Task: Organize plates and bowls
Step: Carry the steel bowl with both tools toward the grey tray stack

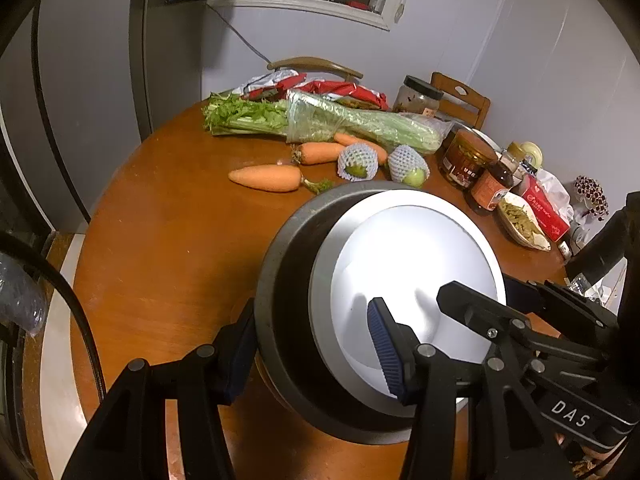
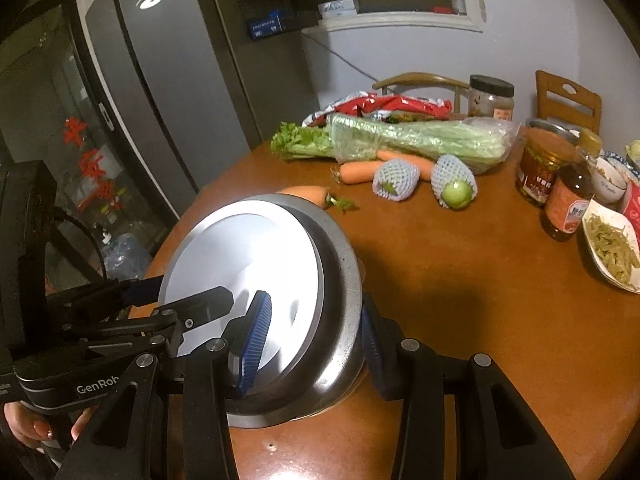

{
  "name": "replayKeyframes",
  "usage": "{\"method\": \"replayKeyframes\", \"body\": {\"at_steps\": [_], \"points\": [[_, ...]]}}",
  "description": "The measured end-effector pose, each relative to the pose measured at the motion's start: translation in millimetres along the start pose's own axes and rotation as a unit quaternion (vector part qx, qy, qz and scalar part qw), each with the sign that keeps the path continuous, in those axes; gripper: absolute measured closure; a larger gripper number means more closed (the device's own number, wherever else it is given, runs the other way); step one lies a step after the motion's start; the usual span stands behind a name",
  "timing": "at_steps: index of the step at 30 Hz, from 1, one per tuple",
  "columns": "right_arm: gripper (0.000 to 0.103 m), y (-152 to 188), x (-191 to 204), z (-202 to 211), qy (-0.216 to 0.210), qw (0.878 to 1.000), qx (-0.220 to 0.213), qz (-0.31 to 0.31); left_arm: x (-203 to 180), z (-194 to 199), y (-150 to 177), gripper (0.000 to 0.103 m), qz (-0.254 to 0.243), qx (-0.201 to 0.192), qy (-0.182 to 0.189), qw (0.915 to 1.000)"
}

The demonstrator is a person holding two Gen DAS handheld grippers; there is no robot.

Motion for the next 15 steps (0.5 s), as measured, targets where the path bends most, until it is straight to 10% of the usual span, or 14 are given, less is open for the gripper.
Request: {"method": "replayKeyframes", "body": {"at_steps": [15], "points": [[0.058, 15.4, -9.9, -24.1, -0.003, 0.999, 0.03, -0.01, 0.9, -19.6, 9.8, 0.049, -0.005, 0.02, -0.014, 0.9997]]}}
Point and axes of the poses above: each gripper's, at about its wrist camera, not at the fingertips, and z roughly against the way its jaws point, x to its left, y to its underside, the point moved 7 cm from there along -z, roughly the way its jaws point, and after that the axes turned 3 degrees about y, right-handed, at the moved point
